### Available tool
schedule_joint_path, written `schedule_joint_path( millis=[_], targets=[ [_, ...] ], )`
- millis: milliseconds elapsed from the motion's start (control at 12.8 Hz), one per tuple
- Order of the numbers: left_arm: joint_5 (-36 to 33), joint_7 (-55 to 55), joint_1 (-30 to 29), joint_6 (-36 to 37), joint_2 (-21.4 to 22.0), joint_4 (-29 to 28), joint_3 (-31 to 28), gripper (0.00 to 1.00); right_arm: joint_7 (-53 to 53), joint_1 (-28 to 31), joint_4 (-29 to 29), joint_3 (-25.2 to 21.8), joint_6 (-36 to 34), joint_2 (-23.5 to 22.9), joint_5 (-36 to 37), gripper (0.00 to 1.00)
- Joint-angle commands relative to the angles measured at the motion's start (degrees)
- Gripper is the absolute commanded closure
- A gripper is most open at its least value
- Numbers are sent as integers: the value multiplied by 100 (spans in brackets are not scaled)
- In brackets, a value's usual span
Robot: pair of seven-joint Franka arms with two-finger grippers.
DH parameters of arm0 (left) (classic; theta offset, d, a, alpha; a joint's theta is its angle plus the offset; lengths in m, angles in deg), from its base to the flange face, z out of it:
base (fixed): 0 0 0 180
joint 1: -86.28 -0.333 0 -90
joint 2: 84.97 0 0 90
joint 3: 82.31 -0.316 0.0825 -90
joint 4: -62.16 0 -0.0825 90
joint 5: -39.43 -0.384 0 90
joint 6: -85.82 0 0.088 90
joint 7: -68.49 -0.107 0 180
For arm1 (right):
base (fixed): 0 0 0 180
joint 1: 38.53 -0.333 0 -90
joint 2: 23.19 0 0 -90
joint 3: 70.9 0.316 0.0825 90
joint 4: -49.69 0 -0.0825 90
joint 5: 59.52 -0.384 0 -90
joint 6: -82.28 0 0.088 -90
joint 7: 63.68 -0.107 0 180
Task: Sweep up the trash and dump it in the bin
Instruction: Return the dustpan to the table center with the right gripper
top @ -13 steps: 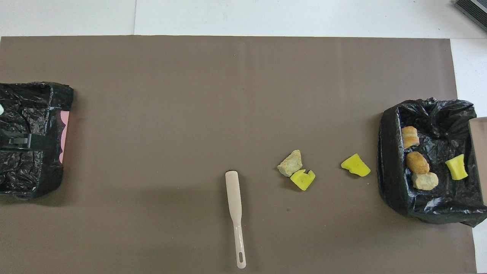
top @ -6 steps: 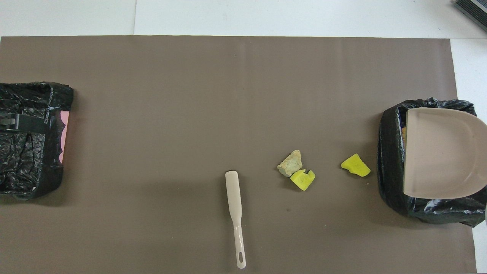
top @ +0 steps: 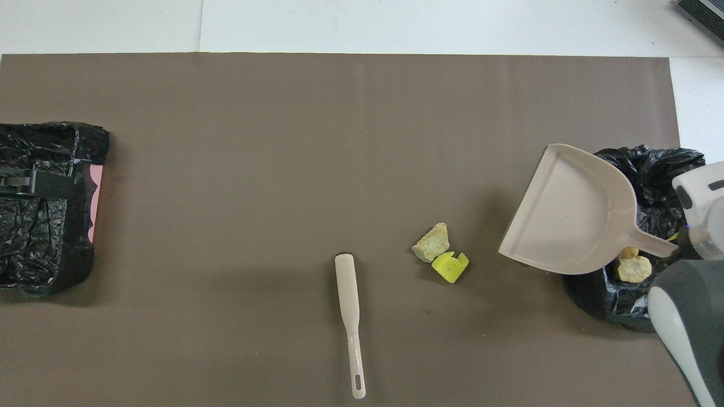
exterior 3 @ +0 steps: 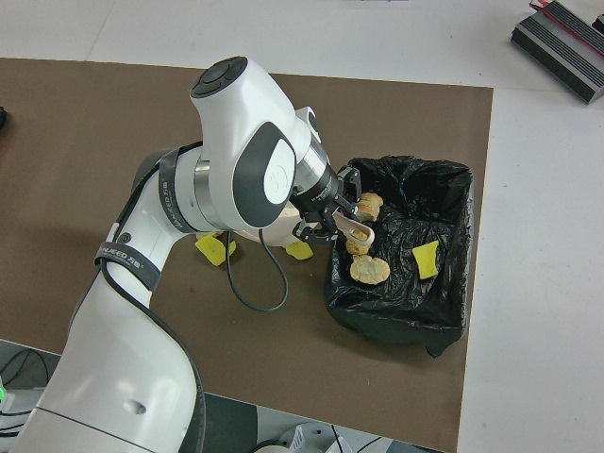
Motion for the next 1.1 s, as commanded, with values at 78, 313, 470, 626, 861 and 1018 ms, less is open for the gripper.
schedule_joint_path(
  millis=[78,313,470,626,861,1018],
  targets=[
    [61,21,-17,377,14,139,-21,0,-1705,-452,36,-14,-87,-458,-694,100],
    [43,-75,-61,660,233,98,-48,0,-3148,-1146,115,-14,-34,-687,-845,100],
    [43,-119,-79,660,339,-52,-57,0,-4290,-1411,281,-14,36,-932,-1309,100],
    [43,-172,-79,686,375,-97,-57,0,-5204,-1639,614,-14,264,-1415,-1732,100],
    [-184,-260,-79,590,305,24,-57,0,-6646,-2280,1247,-14,554,-2189,-1804,100],
    [-291,-260,-61,660,208,158,-57,0,-7263,-2588,1625,-14,687,-2628,-2005,100]
  ],
)
